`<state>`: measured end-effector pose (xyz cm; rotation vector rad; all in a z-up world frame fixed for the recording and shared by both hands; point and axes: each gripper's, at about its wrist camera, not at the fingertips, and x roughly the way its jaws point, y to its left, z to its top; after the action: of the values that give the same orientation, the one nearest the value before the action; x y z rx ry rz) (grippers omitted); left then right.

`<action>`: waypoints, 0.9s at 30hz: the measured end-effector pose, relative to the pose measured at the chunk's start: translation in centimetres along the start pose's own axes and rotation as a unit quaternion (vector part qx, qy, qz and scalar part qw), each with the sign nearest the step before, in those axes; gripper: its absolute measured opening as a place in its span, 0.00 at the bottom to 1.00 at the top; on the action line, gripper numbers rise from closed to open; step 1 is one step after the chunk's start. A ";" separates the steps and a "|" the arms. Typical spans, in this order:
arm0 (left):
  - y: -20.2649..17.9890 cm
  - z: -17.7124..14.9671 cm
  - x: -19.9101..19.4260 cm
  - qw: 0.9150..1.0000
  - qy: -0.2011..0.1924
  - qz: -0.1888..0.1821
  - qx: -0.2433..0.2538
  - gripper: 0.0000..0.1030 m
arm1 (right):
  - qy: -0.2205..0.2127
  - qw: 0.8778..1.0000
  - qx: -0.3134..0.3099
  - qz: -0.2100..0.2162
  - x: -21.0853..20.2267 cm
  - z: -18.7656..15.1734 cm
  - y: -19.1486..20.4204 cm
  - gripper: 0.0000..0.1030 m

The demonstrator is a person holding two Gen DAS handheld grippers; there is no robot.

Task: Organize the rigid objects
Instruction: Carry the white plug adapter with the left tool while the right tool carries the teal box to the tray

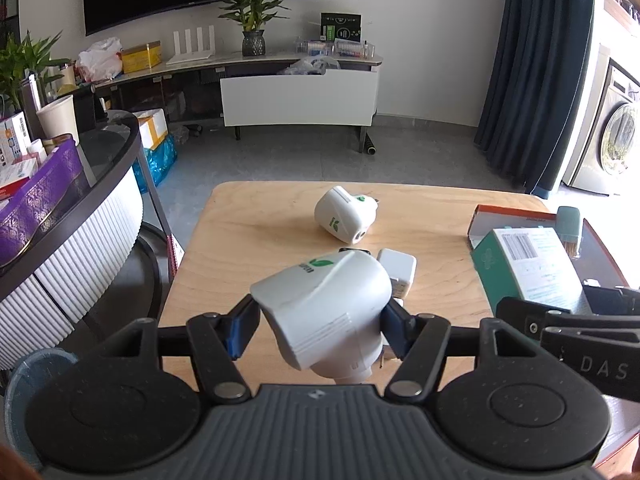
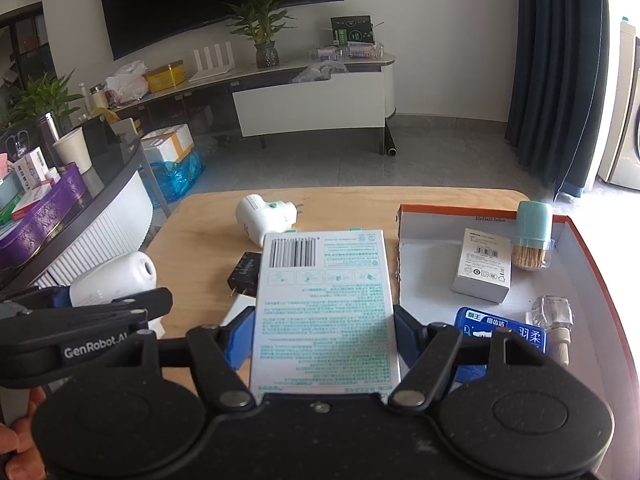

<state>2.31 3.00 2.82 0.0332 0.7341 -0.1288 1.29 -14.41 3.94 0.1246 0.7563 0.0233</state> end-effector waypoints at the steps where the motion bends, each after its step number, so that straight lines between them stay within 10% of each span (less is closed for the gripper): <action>1: -0.2 -0.2 -0.4 1.000 -0.002 0.001 -0.001 0.63 | -0.002 1.000 0.001 0.000 -0.4 -0.2 -0.1 0.81; 27: -2.8 -3.3 -2.8 1.000 0.010 -0.028 -0.007 0.64 | -0.005 1.000 0.005 -0.018 -4.7 -3.6 -2.7 0.81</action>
<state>-2.27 0.78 2.27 0.0001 0.7564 -0.1763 -4.64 -17.02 4.24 0.1206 0.7496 -0.0146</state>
